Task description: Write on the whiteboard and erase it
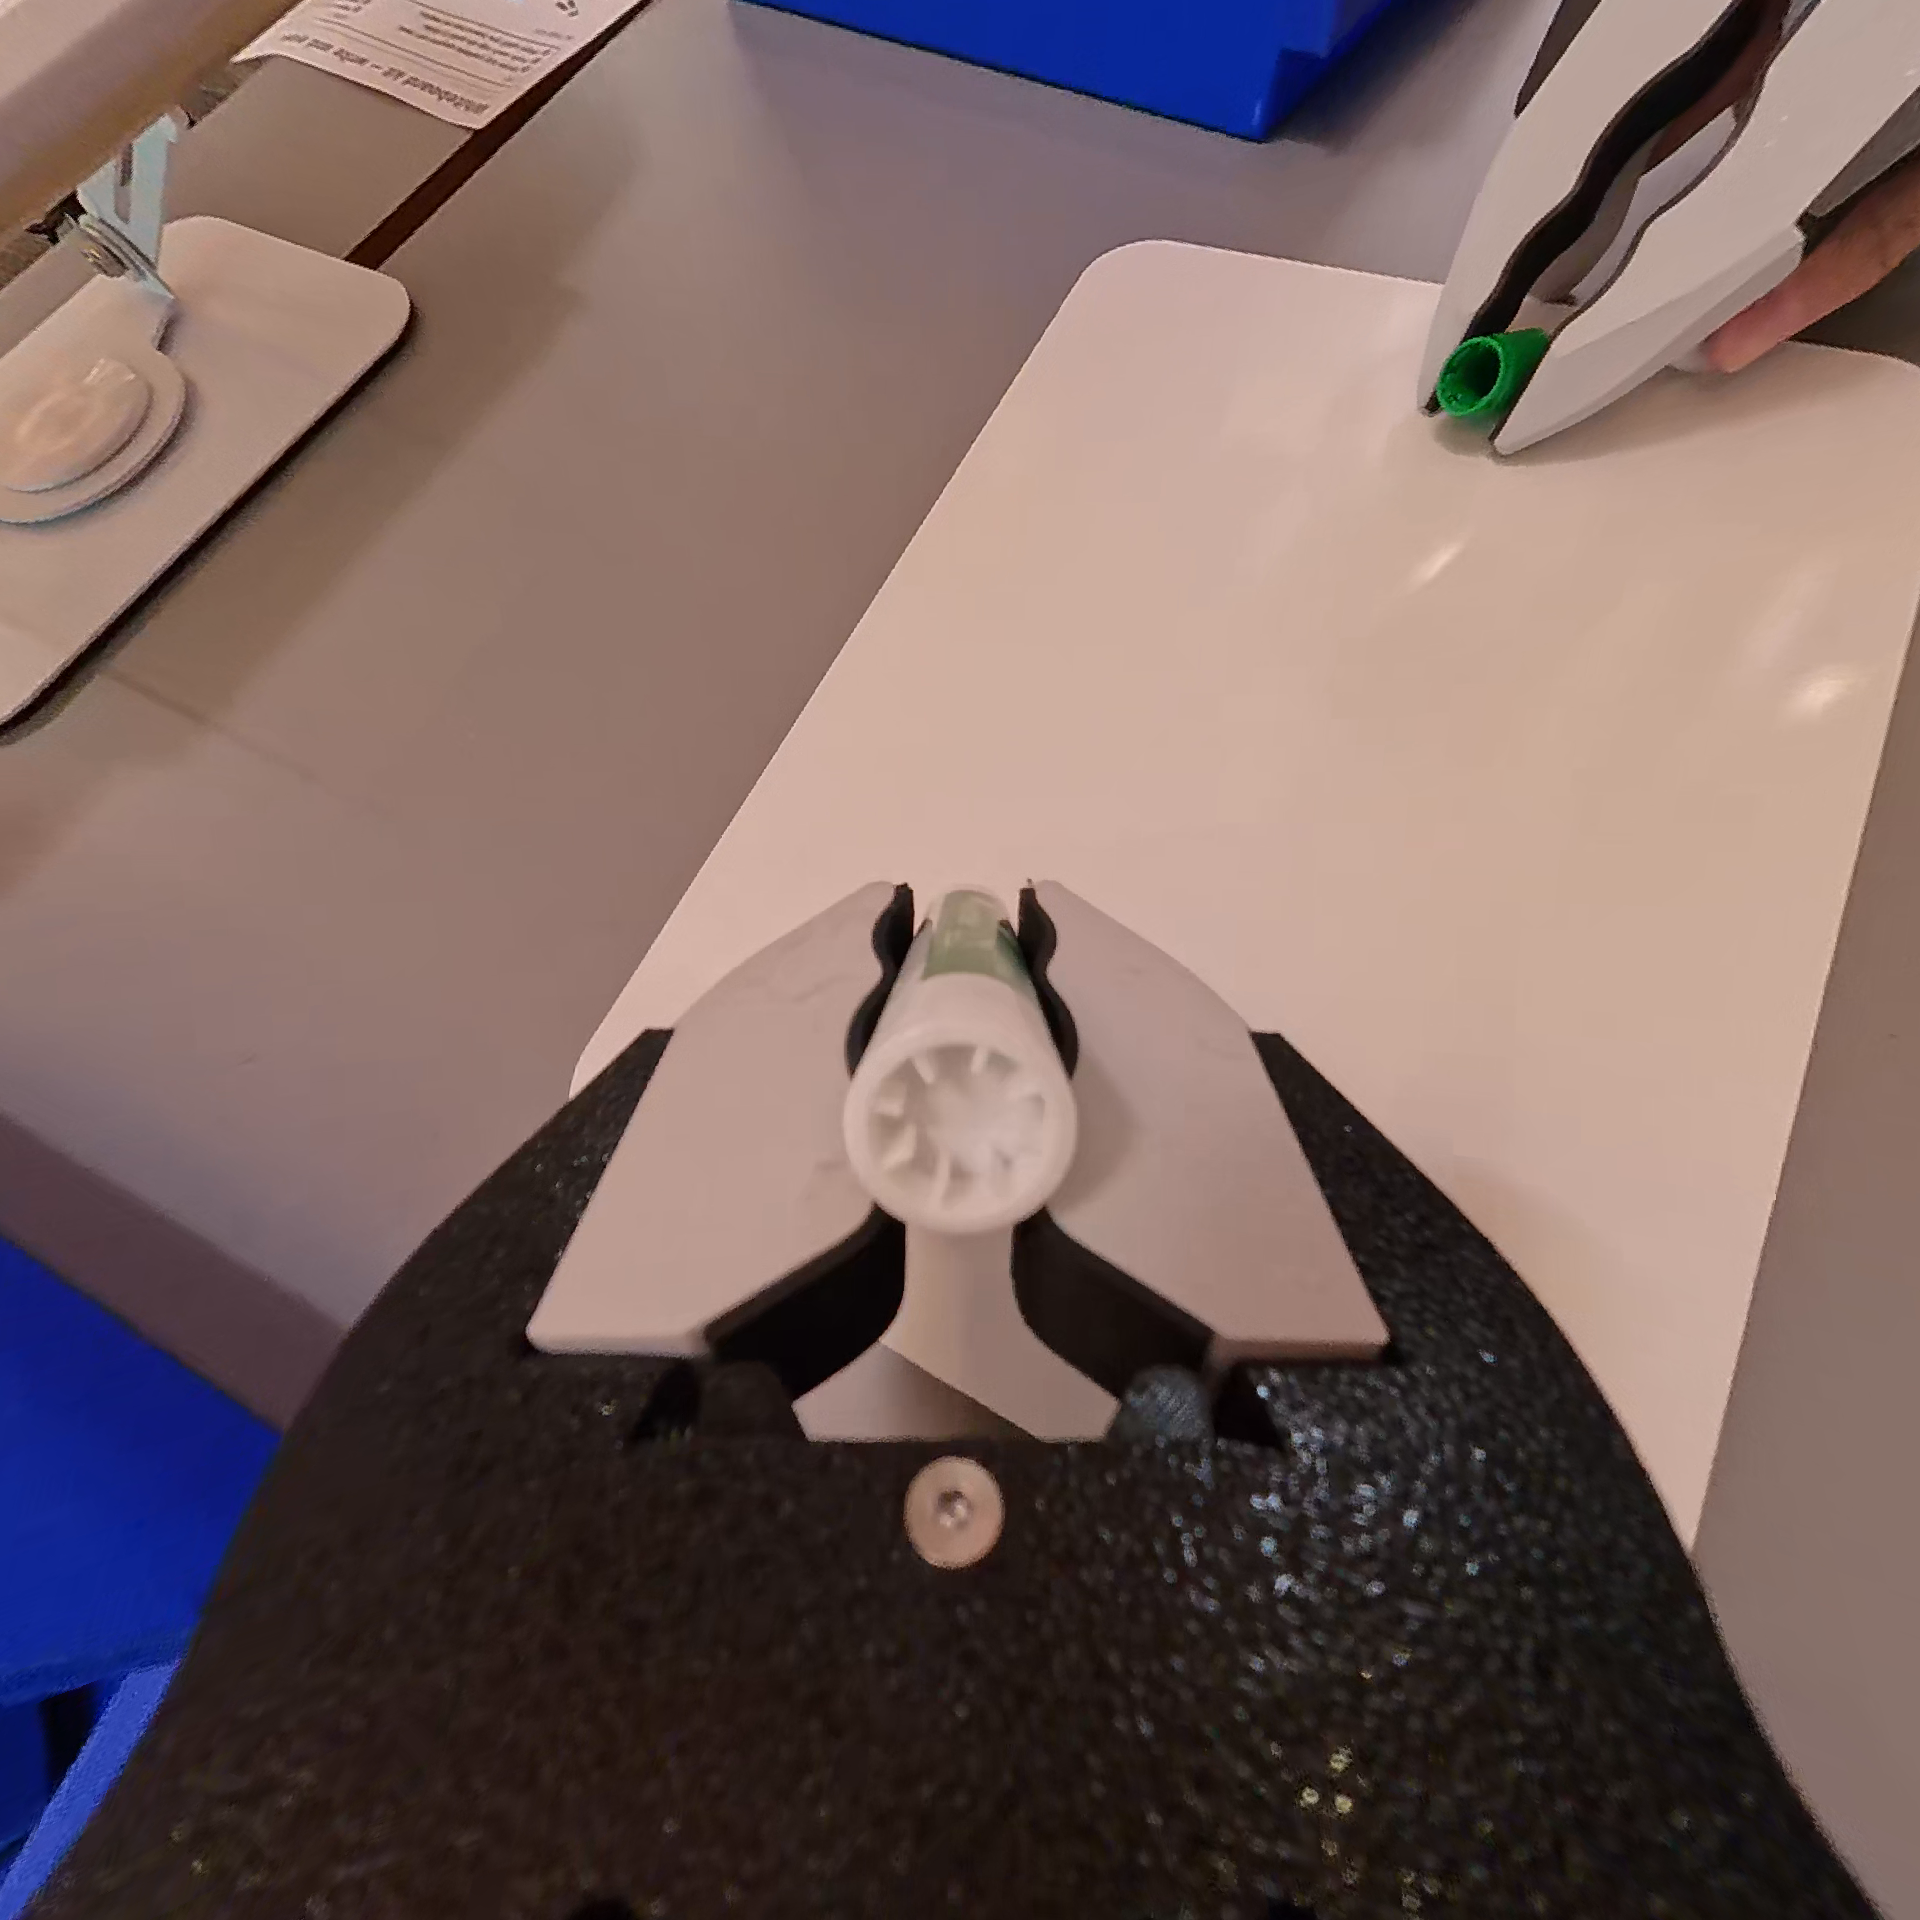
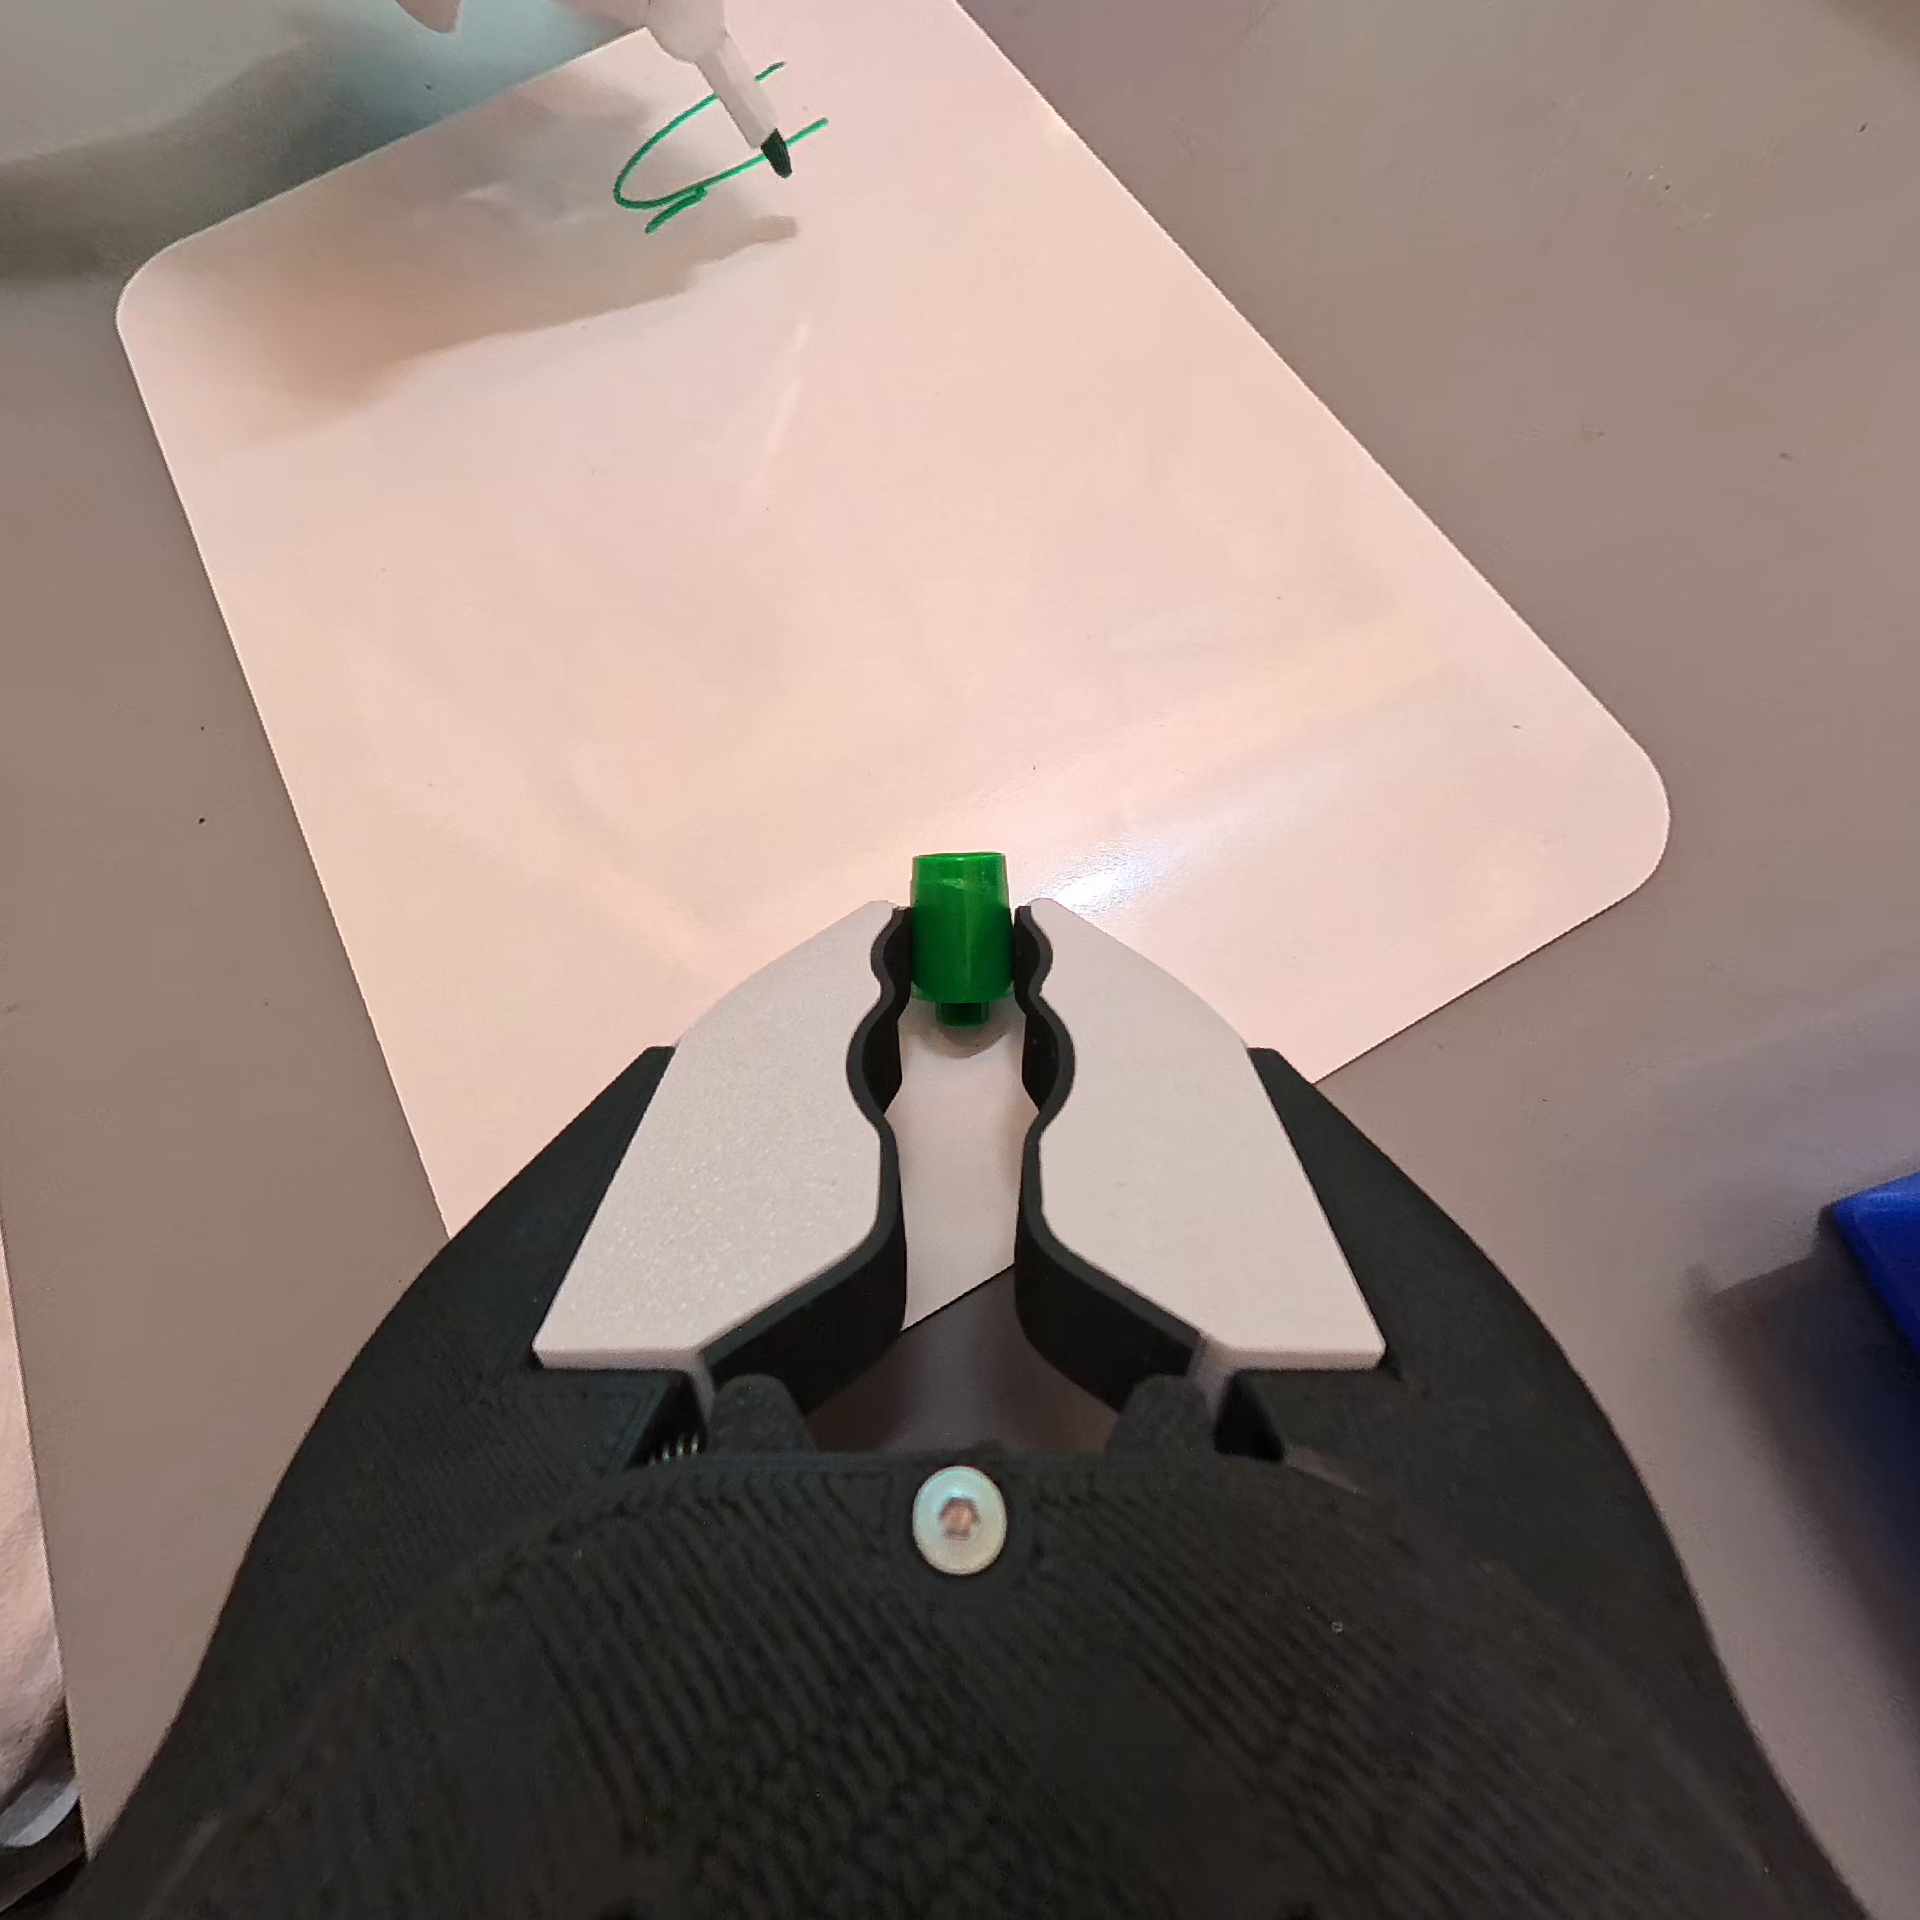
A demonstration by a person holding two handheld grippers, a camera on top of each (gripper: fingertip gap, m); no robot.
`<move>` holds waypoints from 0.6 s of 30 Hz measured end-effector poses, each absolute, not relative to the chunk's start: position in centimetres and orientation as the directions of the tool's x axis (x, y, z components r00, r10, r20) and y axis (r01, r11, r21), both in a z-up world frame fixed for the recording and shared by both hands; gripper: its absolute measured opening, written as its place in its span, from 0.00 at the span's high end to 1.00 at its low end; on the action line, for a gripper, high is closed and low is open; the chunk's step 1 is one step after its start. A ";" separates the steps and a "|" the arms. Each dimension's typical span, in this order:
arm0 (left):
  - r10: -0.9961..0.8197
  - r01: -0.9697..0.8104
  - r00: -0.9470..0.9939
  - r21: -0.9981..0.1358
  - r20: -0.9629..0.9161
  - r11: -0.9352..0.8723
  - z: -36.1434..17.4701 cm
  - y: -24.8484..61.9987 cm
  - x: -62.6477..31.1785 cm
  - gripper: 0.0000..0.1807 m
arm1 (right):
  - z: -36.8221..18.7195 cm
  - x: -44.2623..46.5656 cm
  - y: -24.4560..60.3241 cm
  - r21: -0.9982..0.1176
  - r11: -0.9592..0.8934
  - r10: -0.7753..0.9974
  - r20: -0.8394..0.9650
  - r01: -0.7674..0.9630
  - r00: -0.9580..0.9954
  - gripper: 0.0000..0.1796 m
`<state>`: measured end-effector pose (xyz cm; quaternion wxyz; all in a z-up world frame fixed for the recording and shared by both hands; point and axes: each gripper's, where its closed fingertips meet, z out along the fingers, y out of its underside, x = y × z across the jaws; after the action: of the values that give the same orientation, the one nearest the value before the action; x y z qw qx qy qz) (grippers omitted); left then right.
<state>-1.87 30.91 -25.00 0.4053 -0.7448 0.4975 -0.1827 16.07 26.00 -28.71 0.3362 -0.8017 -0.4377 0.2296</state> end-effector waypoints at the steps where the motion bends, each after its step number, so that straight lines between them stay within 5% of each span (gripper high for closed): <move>1: -0.889 -0.593 0.439 -0.785 -0.129 -0.178 -25.0 31.0 -1.8 0.90 | -28.7 16.1 26.0 -0.740 -0.392 0.855 -0.074 0.547 0.513 0.89; 18: -0.874 -0.610 0.463 -0.767 -0.143 -0.198 -25.2 31.9 -2.4 0.90 | -28.7 16.1 26.0 -0.740 -0.392 0.855 -0.074 0.547 0.513 0.89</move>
<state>-2.37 31.90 -25.22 0.4002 -0.7560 0.4909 -0.1651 16.07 26.03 -28.71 0.3366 -0.8021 -0.4369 0.2292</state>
